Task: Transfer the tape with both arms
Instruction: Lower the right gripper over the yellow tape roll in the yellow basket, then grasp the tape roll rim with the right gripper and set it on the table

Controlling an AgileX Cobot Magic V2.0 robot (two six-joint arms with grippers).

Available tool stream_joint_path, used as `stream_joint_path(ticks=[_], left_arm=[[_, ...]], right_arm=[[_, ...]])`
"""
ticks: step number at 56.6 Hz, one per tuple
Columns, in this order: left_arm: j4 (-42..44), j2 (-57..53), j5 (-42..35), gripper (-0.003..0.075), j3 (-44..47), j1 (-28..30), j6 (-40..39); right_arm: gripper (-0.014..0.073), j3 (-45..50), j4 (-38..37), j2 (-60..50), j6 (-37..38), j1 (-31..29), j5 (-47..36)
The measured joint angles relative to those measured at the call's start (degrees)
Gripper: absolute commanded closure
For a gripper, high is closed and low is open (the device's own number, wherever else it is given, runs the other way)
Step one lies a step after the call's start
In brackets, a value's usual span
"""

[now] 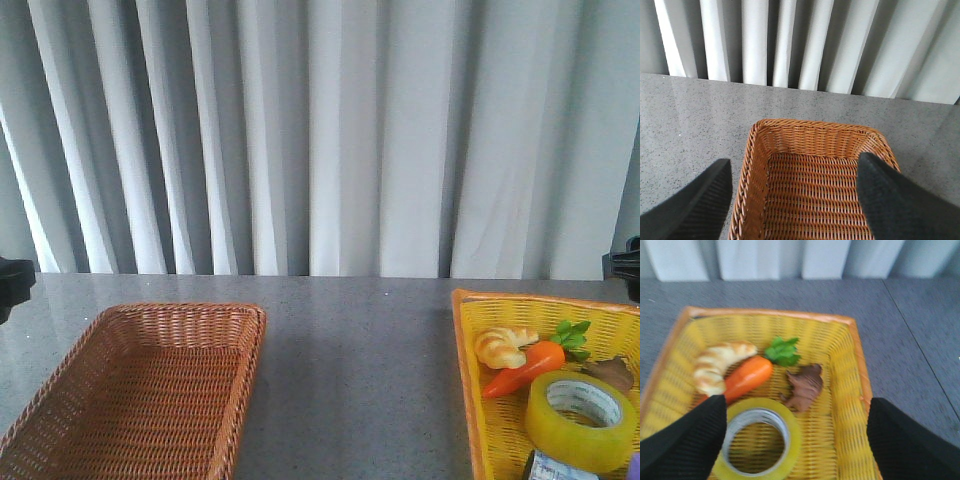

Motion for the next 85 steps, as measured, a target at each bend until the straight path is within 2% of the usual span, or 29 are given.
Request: stream_joint_path(ticks=[9, 17, 43, 50, 59, 77, 80, 85], left_arm=[[0.0, 0.0, 0.6, 0.0224, 0.0, 0.0, 0.0], [0.0, 0.0, 0.6, 0.0224, 0.0, 0.0, 0.0], [0.0, 2.8, 3.2, 0.0224, 0.0, 0.0, 0.0], [0.0, 2.9, 3.2, 0.0224, 0.0, 0.0, 0.0], [0.0, 2.9, 3.2, 0.0224, 0.0, 0.0, 0.0], [0.0, 2.9, 4.4, 0.0224, 0.0, 0.0, 0.2], [0.0, 2.9, 4.7, 0.0224, 0.0, 0.0, 0.2], [0.0, 2.9, 5.1, 0.0224, 0.0, 0.0, 0.2]], right_arm=[[0.0036, -7.7, 7.9, 10.2, -7.5, -3.3, 9.6], [0.0036, -8.5, 13.6, 15.9, -12.5, -4.5, 12.0], [0.0038, -8.7, 13.8, 24.6, -15.6, -4.6, 12.3], [0.0061, -8.7, 13.4, 26.2, -16.4, -4.6, 11.9], [0.0175, -8.7, 13.0, 28.1, -18.4, -4.6, 10.5], [0.0581, -8.8, 11.5, 29.4, -18.8, -4.9, 8.2], [0.0608, -8.8, 11.4, 29.4, -18.8, -4.9, 8.1], [0.0601, -8.8, 11.0, 29.4, -18.8, -4.9, 8.0]])
